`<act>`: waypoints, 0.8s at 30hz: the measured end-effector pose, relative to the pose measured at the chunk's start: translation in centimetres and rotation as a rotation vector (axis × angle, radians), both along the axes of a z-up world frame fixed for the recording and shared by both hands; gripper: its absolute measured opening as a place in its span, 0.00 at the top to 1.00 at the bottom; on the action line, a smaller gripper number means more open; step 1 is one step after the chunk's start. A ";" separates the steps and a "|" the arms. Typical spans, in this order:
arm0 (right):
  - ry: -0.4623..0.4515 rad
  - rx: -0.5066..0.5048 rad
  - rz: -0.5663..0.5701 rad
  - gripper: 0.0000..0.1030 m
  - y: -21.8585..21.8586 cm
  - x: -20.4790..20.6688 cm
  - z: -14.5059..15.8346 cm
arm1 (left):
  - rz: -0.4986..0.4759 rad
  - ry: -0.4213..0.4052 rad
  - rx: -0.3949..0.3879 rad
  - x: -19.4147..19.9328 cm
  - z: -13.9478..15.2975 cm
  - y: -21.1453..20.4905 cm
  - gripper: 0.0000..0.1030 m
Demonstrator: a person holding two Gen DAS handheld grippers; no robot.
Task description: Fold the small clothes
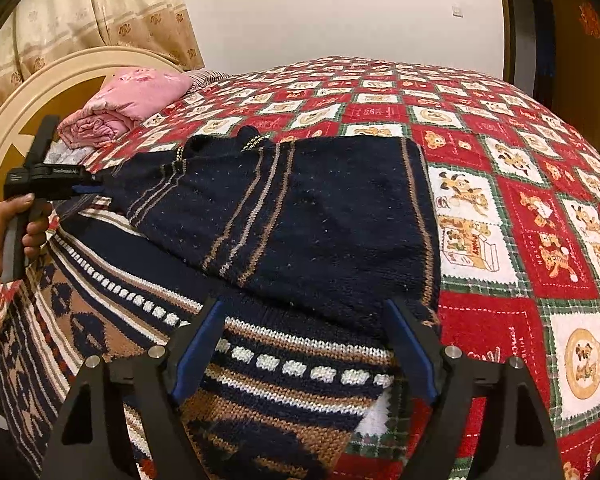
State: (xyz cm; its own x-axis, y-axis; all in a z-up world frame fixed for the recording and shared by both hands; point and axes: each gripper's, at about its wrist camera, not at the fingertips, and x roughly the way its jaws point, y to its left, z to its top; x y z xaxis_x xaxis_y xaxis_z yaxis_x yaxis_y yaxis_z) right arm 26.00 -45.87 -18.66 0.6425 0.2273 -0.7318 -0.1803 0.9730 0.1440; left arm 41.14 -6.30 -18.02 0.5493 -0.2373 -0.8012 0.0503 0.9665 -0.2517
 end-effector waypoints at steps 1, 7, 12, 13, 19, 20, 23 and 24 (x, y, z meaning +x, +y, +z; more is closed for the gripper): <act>0.000 -0.007 0.001 0.19 0.1 0.0 0.0 | -0.012 -0.019 0.002 -0.4 0.1 -0.7 0.49; 0.002 -0.055 0.014 0.14 1.0 0.0 -0.3 | -0.067 0.007 0.106 -0.2 -1.9 -5.2 0.45; -0.002 -0.053 0.014 0.14 0.9 0.0 -0.2 | -0.075 -0.011 0.174 -1.2 -1.5 -5.7 0.43; -0.002 -0.052 0.014 0.14 0.9 0.0 -0.2 | -0.078 -0.006 0.147 -1.6 -1.1 -5.3 0.43; -0.002 -0.086 0.009 0.14 1.3 -0.1 -0.3 | -0.099 -0.050 0.216 -4.6 -0.5 -3.1 0.34; -0.001 -0.096 0.008 0.14 1.4 -0.1 -0.3 | -0.094 -0.051 0.217 -5.0 -0.5 -2.5 0.34; -0.006 -0.123 0.002 0.14 1.6 -0.1 -0.3 | -0.061 -0.049 0.203 -5.8 -0.7 0.1 0.34; -0.007 -0.127 -0.001 0.14 1.7 -0.1 -0.3 | -0.040 -0.048 0.199 -6.0 -0.8 1.3 0.34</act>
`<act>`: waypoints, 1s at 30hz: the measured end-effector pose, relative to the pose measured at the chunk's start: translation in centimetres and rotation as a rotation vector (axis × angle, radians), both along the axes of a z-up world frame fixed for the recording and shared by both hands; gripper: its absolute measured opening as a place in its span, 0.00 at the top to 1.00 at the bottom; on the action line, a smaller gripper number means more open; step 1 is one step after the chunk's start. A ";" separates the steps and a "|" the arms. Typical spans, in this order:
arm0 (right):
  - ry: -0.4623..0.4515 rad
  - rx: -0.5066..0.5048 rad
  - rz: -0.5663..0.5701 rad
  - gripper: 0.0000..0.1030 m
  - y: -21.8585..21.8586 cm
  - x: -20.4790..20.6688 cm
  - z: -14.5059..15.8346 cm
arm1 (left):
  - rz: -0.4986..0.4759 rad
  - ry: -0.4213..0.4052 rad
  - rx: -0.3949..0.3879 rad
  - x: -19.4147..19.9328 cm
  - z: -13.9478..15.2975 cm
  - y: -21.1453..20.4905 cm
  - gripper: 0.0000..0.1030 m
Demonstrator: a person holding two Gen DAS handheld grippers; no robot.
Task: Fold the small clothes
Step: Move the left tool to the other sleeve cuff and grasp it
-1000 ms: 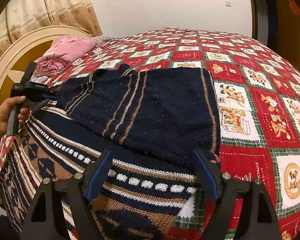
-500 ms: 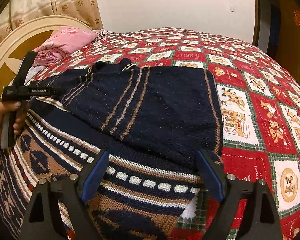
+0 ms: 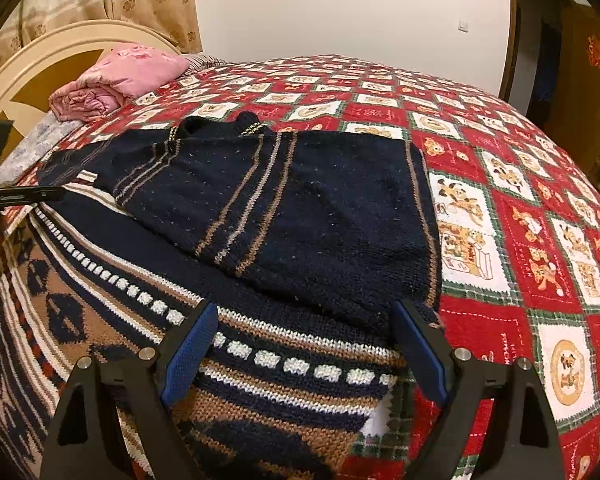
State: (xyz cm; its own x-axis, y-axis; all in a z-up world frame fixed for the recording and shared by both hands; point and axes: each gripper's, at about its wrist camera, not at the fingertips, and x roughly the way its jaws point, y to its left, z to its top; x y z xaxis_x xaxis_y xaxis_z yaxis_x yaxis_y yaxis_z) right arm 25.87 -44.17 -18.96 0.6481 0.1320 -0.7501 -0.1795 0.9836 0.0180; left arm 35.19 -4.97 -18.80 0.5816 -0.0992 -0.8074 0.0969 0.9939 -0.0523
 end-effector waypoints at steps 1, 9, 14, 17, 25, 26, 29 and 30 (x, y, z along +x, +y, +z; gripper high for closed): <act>-0.002 -0.003 -0.004 0.14 0.0 0.0 0.0 | 0.017 0.000 -0.006 -0.2 0.0 1.0 0.34; -0.017 0.004 -0.025 0.14 -0.3 -0.3 0.2 | 0.123 -0.058 -0.076 -1.8 0.7 8.8 0.34; -0.014 -0.102 -0.124 0.14 1.3 -0.9 1.9 | 0.208 -0.093 -0.053 -2.3 1.3 14.0 0.34; -0.004 -0.090 -0.137 0.14 3.4 -1.5 3.1 | 0.260 -0.104 -0.043 -2.6 1.4 17.2 0.34; -0.004 -0.158 0.118 0.14 17.6 -2.7 4.4 | 0.479 -0.056 -0.121 -2.1 -0.5 27.5 0.34; -0.004 -0.151 0.141 0.14 18.8 -2.8 4.2 | 0.508 -0.057 -0.137 -2.0 -0.7 28.7 0.34; -0.013 -0.131 0.205 0.14 23.1 -2.9 3.5 | 0.553 -0.055 -0.154 -1.2 -1.0 31.3 0.34; -0.021 -0.119 0.216 0.14 24.3 -2.9 3.3 | 0.563 -0.061 -0.153 -0.9 -1.0 32.1 0.34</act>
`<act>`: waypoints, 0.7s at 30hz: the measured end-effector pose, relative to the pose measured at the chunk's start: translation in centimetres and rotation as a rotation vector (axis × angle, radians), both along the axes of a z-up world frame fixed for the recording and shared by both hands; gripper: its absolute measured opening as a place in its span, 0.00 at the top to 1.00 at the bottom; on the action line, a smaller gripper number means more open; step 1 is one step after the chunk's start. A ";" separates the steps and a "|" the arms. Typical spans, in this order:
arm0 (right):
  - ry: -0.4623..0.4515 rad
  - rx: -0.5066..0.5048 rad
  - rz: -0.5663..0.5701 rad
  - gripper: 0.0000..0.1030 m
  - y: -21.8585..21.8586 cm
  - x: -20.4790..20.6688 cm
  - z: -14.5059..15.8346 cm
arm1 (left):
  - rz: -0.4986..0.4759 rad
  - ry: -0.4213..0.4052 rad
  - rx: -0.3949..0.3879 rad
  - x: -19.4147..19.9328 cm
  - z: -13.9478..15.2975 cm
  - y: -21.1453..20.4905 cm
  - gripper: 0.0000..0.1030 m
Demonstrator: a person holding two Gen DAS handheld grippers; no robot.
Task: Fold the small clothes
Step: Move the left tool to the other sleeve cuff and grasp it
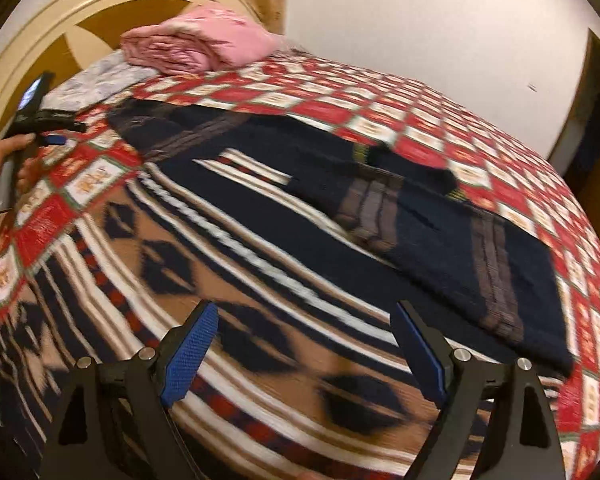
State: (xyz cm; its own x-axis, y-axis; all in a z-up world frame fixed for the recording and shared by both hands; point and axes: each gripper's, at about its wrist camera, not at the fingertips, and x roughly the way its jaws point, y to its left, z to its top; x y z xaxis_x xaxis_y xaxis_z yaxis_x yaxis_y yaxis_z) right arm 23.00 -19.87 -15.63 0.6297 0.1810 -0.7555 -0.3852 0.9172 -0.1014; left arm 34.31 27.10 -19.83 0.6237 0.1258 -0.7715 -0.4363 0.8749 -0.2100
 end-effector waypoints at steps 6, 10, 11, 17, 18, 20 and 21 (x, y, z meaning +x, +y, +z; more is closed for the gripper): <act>-0.015 0.072 0.004 0.14 2.8 0.9 0.0 | 0.042 -0.010 -0.004 3.2 0.4 3.1 0.36; -0.026 0.056 -0.004 0.14 3.8 1.0 -0.5 | 0.076 -0.025 -0.042 5.4 0.4 4.9 0.42; -0.027 0.053 -0.004 0.14 4.0 1.0 -0.7 | 0.085 -0.033 -0.056 6.0 0.4 5.4 0.43; -0.033 0.037 0.001 0.14 4.4 0.8 -1.4 | 0.139 -0.041 -0.139 9.3 -0.6 7.3 0.43; -0.041 0.035 0.002 0.14 4.4 0.7 -1.3 | 0.149 -0.042 -0.154 9.7 -0.8 7.6 0.43; -0.057 0.034 0.005 0.14 4.4 0.5 -1.1 | 0.175 -0.067 -0.174 10.1 -1.1 8.2 0.43; -0.067 0.032 0.008 0.14 4.5 0.4 -1.0 | 0.179 -0.077 -0.182 10.3 -1.1 8.3 0.43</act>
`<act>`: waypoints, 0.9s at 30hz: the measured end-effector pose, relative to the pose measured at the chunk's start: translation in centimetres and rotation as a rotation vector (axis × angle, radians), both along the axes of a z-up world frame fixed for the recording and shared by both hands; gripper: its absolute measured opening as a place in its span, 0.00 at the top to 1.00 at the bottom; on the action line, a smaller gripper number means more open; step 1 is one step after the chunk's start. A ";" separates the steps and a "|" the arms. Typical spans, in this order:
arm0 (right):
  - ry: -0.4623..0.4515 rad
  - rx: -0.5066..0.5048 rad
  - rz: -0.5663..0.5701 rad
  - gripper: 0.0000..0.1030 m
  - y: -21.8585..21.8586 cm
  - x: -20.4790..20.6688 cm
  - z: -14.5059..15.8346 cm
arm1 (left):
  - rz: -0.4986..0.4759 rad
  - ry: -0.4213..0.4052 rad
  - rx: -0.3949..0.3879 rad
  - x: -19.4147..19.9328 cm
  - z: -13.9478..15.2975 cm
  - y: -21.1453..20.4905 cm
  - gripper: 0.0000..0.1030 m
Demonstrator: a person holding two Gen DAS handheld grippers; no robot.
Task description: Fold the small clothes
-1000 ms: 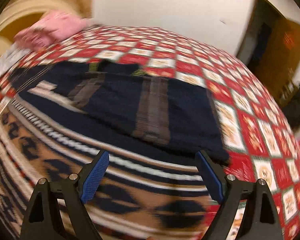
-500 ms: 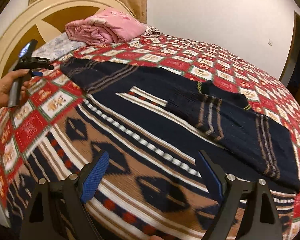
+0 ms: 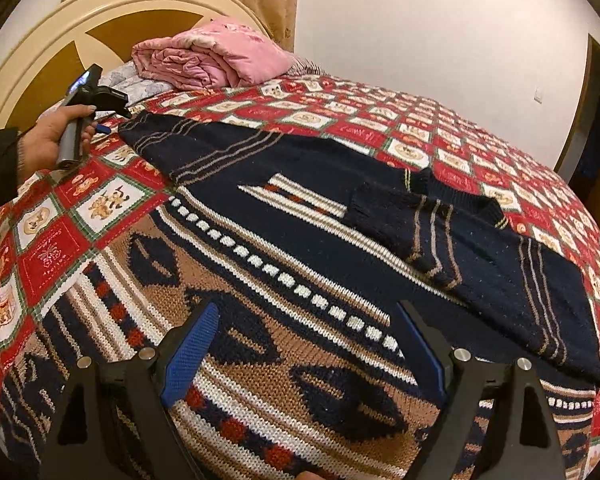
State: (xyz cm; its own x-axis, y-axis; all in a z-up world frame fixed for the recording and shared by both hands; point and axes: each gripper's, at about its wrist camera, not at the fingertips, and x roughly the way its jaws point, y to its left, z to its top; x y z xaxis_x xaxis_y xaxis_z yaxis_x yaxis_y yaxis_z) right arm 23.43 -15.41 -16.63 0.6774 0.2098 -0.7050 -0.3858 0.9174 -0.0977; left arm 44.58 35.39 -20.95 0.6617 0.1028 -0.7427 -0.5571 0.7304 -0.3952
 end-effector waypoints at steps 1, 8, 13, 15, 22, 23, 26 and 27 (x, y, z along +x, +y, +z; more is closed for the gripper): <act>-0.007 -0.003 0.003 0.14 0.1 -0.1 0.0 | 0.000 -0.007 -0.011 0.2 -0.1 0.1 0.43; -0.022 -0.028 0.039 0.14 1.2 -0.6 -0.4 | 0.000 -0.012 -0.030 1.7 -0.6 -0.5 0.59; -0.005 -0.042 0.036 0.14 1.3 -0.4 -1.0 | 0.029 0.013 -0.036 2.6 -1.2 0.1 0.87; 0.006 -0.047 0.026 0.14 1.3 -0.2 -1.3 | 0.035 0.006 -0.046 2.5 -1.3 0.2 0.89; 0.029 -0.022 0.010 0.14 0.8 0.2 -1.7 | -0.027 -0.076 0.047 0.5 2.5 -2.8 0.90; 0.024 -0.012 0.002 0.14 0.6 0.2 -1.6 | -0.044 -0.095 0.044 0.2 3.3 -3.5 0.90; 0.003 0.015 -0.020 0.14 -0.1 -0.1 -1.1 | -0.105 -0.142 0.044 -0.8 5.8 -6.5 0.90; -0.012 0.031 -0.033 0.14 -0.5 -0.3 -0.7 | -0.132 -0.167 0.036 -1.3 6.9 -7.9 0.90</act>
State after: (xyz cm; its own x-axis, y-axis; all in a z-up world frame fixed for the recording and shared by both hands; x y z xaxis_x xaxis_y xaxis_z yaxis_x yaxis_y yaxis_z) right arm 23.11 -15.89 -17.31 0.6925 0.2087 -0.6906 -0.3541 0.9323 -0.0733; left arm 43.29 27.47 -14.05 0.7845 0.0317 -0.6193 -0.3846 0.8083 -0.4459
